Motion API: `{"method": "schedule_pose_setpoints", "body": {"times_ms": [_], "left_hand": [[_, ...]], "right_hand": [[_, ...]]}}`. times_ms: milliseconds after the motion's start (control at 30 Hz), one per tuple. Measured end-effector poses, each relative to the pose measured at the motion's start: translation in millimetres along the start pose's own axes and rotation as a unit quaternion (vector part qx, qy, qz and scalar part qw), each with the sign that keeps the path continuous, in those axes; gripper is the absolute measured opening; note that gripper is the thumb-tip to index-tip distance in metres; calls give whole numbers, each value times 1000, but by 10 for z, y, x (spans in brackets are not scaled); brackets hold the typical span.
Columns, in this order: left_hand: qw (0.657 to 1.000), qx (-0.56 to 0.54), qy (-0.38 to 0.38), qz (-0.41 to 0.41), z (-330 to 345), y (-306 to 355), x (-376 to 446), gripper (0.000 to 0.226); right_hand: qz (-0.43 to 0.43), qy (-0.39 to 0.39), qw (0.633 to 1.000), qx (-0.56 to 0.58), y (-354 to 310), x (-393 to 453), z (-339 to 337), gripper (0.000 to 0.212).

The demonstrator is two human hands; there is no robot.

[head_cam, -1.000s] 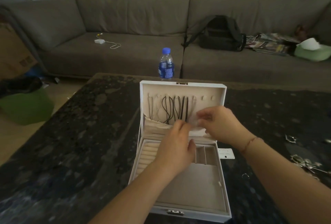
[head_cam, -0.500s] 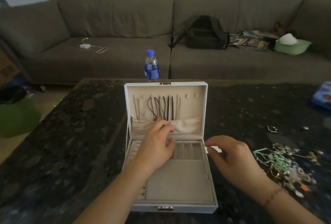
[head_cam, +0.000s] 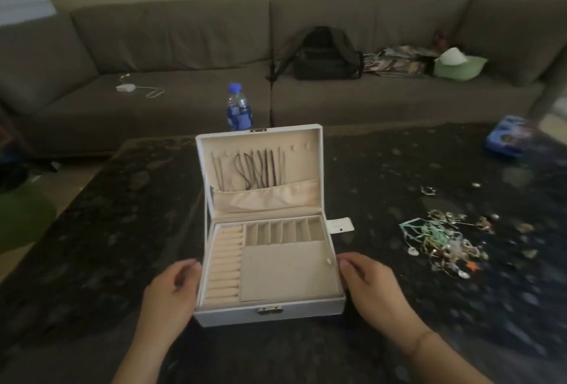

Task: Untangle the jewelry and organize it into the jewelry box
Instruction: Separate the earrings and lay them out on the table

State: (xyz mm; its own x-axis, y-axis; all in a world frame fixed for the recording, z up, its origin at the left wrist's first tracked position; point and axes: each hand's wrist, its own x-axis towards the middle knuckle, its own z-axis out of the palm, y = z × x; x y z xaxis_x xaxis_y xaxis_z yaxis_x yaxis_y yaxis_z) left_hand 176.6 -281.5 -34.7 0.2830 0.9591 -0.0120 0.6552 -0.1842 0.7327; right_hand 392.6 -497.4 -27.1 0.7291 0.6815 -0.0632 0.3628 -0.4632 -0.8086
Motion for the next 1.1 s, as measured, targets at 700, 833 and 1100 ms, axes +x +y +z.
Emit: {"method": "schedule_pose_setpoints", "body": {"times_ms": [700,833,1100], "left_hand": [[995,67,-37,59,410,568,-617,35],[978,88,56,178,427,577,-716,26],[921,125,-82,361,649,860,-773,31]], "right_hand": [[44,23,999,-2,530,-59,-740,15],[-10,115,983,-140,669,14,-1013,7],[-190,93,953,-215,438,-48,-530,16]]}}
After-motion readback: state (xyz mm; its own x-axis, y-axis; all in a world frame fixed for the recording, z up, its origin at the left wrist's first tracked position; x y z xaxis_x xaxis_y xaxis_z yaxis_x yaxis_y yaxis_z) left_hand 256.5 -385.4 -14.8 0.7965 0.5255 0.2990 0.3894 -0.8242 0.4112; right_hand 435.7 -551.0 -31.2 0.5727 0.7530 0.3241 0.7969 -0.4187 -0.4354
